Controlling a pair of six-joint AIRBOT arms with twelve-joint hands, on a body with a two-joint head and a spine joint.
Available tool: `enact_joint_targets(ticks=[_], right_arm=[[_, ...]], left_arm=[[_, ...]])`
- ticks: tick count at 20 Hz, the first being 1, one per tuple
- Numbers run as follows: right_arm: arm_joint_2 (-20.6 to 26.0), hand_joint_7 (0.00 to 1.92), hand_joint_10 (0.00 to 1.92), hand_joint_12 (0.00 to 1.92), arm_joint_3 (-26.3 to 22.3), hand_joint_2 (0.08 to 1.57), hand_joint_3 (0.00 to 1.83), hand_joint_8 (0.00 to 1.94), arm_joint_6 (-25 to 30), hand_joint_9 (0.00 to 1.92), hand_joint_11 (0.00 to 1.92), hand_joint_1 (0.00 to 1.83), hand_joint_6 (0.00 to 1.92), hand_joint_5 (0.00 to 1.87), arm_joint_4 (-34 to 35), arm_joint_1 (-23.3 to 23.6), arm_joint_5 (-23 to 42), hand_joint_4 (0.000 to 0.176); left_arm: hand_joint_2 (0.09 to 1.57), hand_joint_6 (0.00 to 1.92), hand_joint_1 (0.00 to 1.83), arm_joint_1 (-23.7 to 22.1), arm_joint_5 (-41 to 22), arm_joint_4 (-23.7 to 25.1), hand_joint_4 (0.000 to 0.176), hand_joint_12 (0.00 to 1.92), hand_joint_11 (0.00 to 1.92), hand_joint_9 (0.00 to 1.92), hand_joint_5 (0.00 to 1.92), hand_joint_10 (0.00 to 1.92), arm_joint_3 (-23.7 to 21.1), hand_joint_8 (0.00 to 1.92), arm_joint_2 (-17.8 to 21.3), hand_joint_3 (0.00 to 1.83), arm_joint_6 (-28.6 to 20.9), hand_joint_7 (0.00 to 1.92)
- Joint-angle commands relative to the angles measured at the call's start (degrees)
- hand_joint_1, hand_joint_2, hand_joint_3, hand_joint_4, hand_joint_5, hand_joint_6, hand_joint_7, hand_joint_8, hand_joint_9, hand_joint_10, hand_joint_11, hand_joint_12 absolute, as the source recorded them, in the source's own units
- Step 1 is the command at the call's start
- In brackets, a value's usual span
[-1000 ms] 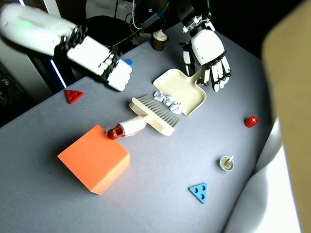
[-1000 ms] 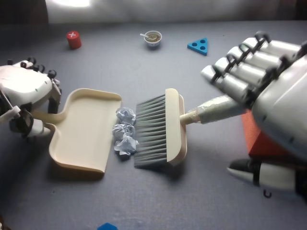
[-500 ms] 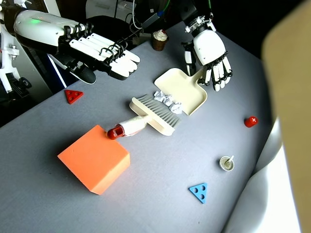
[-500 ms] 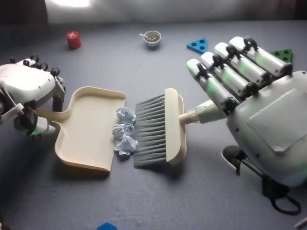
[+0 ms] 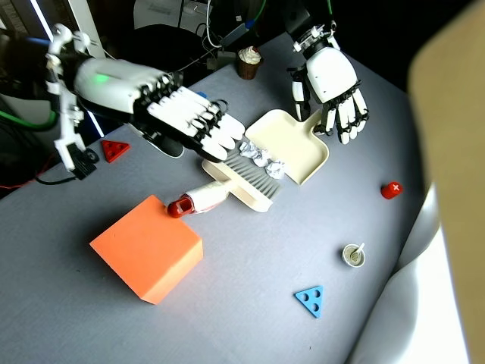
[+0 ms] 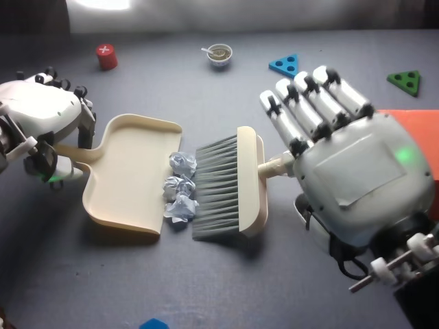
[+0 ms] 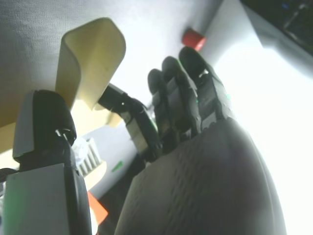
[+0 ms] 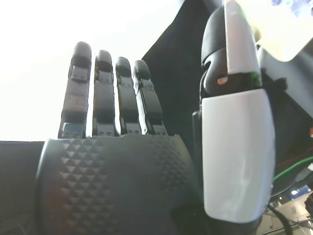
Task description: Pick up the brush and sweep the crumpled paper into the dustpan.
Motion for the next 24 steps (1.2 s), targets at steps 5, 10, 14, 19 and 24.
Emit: enact_joint_targets(ticks=[5,10,14,19,24], right_arm=[[-2.8,0.2,0.0,0.05,3.6,1.01,0.0,0.01,-0.3,0.22,0.26,1.05,0.01,0.21,-6.0,-2.4,-5.2,0.0],[-5.9,0.2,0.01,0.06,7.4,1.0,0.0,0.0,0.8,0.24,0.28,1.06,0.0,0.21,-7.6,-2.8,-5.4,0.0],[-9.3,0.23,0.01,0.07,12.4,0.99,0.0,0.01,0.7,0.25,0.29,1.06,0.01,0.23,-8.6,-2.8,-5.3,0.0],[-11.7,0.23,0.0,0.06,17.6,1.01,0.01,0.01,0.0,0.23,0.28,0.99,0.0,0.22,-8.6,-2.8,-5.7,0.0],[-14.3,0.24,0.01,0.07,23.0,0.98,0.0,0.01,0.3,0.26,0.3,1.03,0.01,0.26,-8.9,-2.8,-5.9,0.0]], left_arm=[[1.14,1.06,1.07,-1.4,-4.8,1.8,0.0,0.7,0.02,0.33,0.93,0.0,0.8,0.0,-0.7,0.0,0.1,0.39],[1.13,1.02,1.09,-1.4,-4.8,1.9,0.0,0.71,0.02,0.33,0.95,0.0,1.2,0.0,-0.7,0.0,0.0,0.41],[1.13,1.03,1.09,-1.6,-4.7,1.9,0.0,0.71,0.03,0.34,0.95,0.0,1.3,0.0,-0.7,0.0,-0.2,0.42],[1.12,0.99,1.11,-1.8,-4.2,1.9,0.0,0.71,0.07,0.36,0.97,0.0,1.4,0.01,-0.5,0.0,-0.3,0.43],[1.13,1.02,1.1,-1.9,-4.3,1.8,0.0,0.72,0.05,0.35,0.96,0.0,1.4,0.0,-0.5,0.0,-0.6,0.43]])
